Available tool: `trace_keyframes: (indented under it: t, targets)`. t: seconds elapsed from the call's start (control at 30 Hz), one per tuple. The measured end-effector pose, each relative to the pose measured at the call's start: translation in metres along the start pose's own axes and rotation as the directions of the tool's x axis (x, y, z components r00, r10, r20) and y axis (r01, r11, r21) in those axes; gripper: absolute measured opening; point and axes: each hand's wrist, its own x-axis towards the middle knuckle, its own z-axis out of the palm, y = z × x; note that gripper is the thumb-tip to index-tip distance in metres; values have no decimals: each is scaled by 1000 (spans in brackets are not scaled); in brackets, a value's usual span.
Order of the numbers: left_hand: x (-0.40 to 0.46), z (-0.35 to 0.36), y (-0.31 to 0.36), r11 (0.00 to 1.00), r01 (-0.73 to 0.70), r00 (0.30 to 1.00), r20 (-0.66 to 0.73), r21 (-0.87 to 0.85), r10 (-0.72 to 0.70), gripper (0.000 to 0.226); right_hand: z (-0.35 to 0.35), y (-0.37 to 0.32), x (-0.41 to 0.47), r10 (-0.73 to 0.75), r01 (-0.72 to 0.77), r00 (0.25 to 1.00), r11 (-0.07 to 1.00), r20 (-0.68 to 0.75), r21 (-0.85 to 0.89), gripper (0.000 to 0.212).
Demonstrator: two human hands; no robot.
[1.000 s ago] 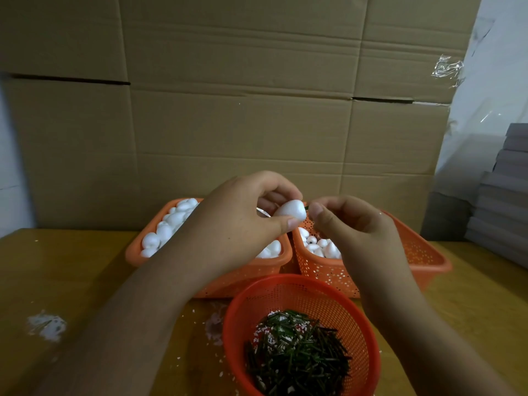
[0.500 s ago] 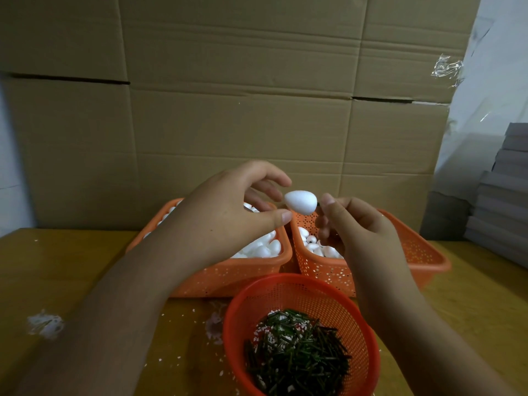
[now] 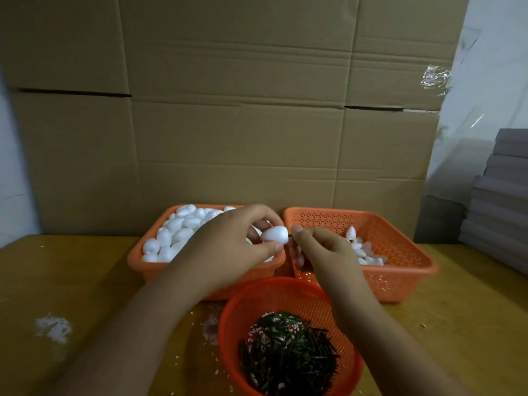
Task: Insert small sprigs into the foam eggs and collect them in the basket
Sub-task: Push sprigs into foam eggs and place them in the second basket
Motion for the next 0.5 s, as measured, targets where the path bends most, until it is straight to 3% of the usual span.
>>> trace_keyframes:
  t: [0.1, 0.27, 0.5]
  targets:
    - [-4, 13, -5, 1000, 21, 999, -27, 4, -21, 26, -3, 7, 2, 46, -45, 999, 999, 28, -24, 37]
    - [-20, 30, -21, 995, 91, 995, -45, -42, -93, 24, -7, 12, 6, 61, -32, 990, 974, 125, -222, 35]
    - [-40, 51, -32, 990, 117, 993, 21, -77, -116, 29, -24, 30, -10, 58, 21, 982, 915, 182, -402, 21]
